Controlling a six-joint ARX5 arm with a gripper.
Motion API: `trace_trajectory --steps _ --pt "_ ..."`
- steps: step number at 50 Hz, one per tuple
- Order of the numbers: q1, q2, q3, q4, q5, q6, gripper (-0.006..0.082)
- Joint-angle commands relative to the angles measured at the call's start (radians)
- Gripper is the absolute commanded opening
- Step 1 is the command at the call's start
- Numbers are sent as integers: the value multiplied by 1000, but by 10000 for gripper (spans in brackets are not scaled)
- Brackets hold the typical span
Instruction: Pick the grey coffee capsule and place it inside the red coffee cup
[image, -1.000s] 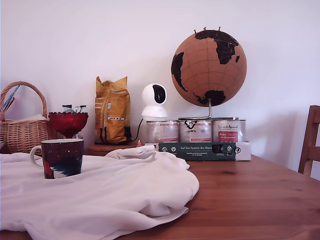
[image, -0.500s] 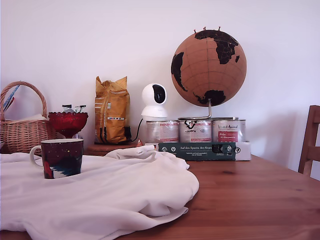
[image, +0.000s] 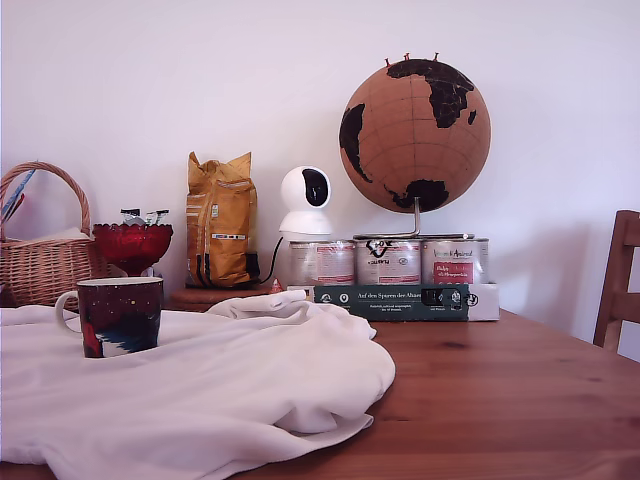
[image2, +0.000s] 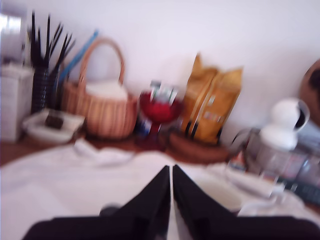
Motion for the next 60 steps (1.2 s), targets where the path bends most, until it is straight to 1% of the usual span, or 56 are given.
trace_trajectory --steps 1,5,9,11,15,17,21,25,30,37,50,60 --pt "3 87 -16 17 -4 -3 -18" --pt "3 193 -11 82 -5 14 26" --pt "3 301 -1 175 -9 48 116" --pt "3 350 6 213 -21 68 185" --pt "3 460 23 282 -25 124 408" --pt "3 512 31 303 -15 163 491" --pt "3 611 45 341 -12 208 550" --pt "3 706 54 399 -13 225 577" --pt "3 823 85 470 -13 264 578" --pt "18 991 162 534 -16 301 578" --pt "57 1281 337 554 11 322 578" --pt "74 1433 436 552 26 328 575"
